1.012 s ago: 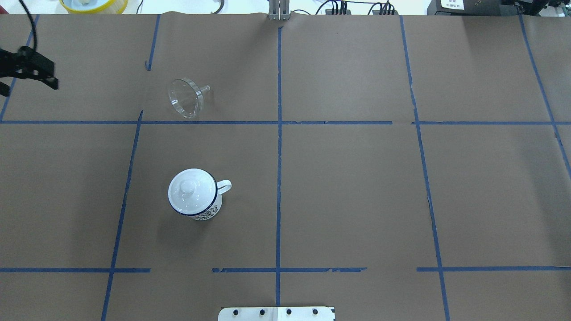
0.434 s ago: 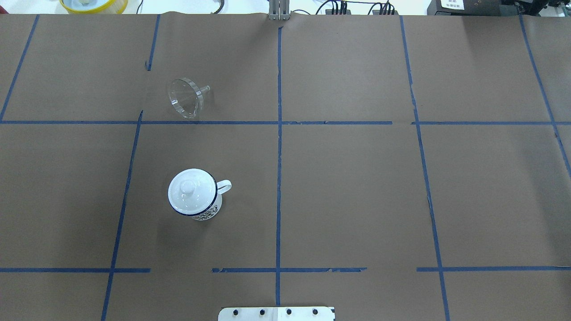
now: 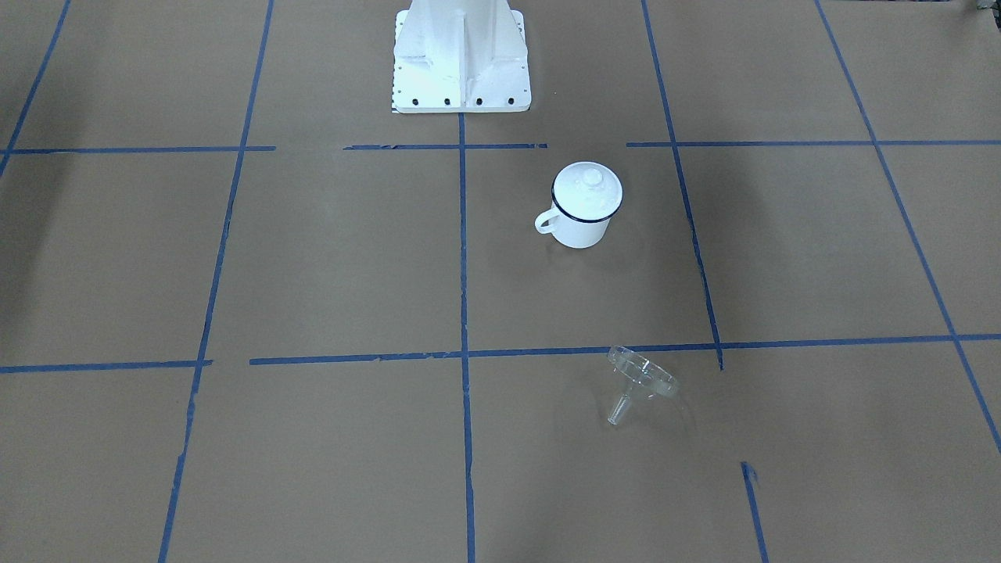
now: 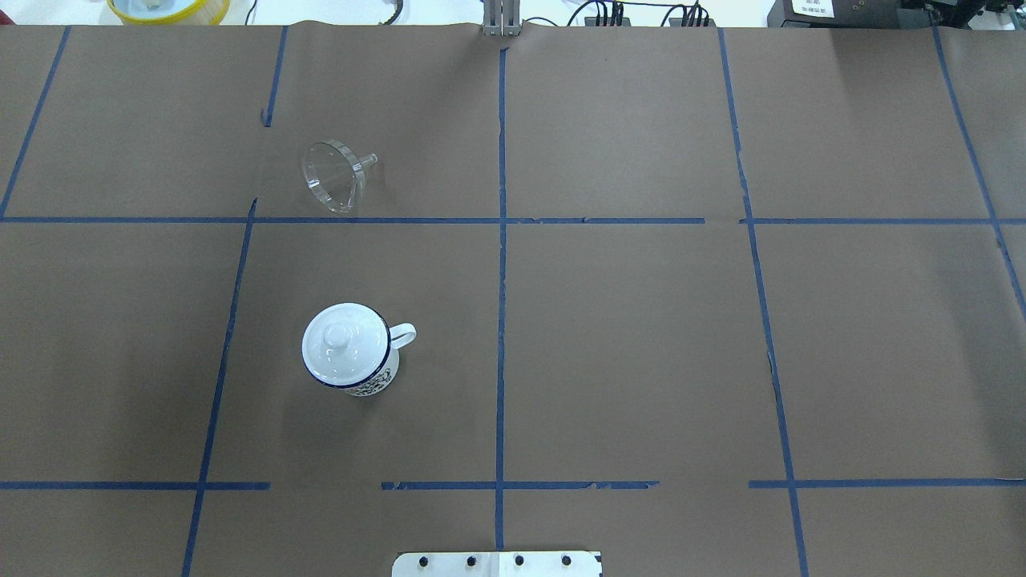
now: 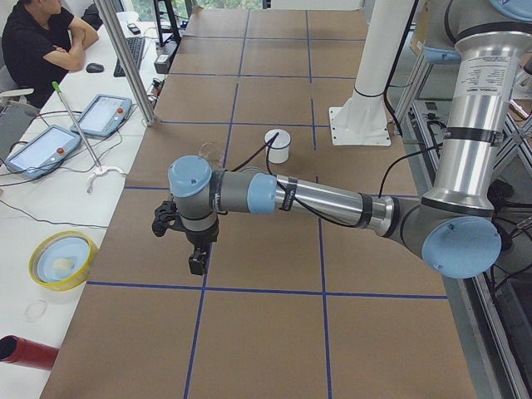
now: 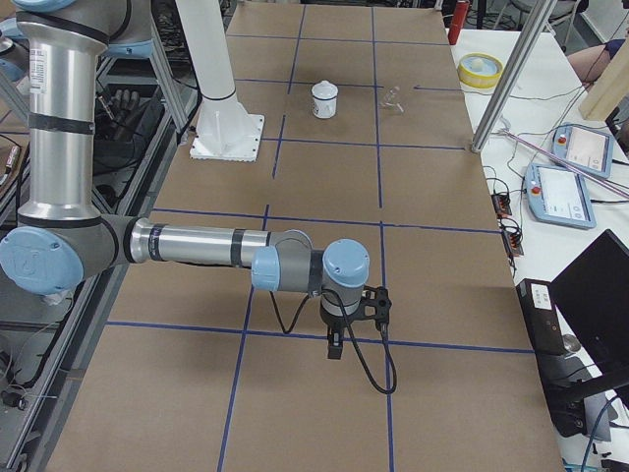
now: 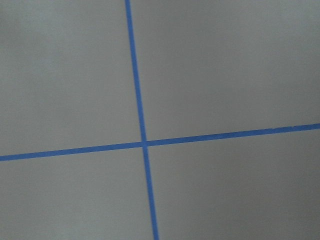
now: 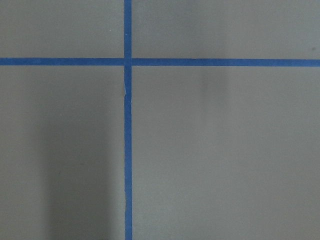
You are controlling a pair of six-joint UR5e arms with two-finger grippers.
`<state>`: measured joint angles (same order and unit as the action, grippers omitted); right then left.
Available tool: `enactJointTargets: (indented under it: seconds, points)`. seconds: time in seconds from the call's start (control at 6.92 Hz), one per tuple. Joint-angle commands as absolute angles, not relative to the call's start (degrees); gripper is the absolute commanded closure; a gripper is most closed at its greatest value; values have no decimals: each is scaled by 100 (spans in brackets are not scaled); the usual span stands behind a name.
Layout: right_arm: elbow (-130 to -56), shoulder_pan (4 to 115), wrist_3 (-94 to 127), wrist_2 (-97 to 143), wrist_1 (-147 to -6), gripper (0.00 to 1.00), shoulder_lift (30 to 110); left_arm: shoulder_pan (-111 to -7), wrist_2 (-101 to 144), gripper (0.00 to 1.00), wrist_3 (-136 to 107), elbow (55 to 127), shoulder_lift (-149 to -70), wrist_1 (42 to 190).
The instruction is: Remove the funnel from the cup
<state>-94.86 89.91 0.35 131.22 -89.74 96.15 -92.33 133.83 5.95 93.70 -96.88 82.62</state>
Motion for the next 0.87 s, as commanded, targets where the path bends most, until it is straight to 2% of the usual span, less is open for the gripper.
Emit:
enactJointTargets:
  seconds: [0.0, 0.72]
  points:
    - [-9492, 8991, 35, 13122, -8974, 0, 9615, -9299, 13658, 0, 528, 9176, -9721, 8350]
    - [-9483, 8991, 35, 13122, -8974, 0, 9615, -9290, 13605, 0, 159, 9097, -9659, 8798]
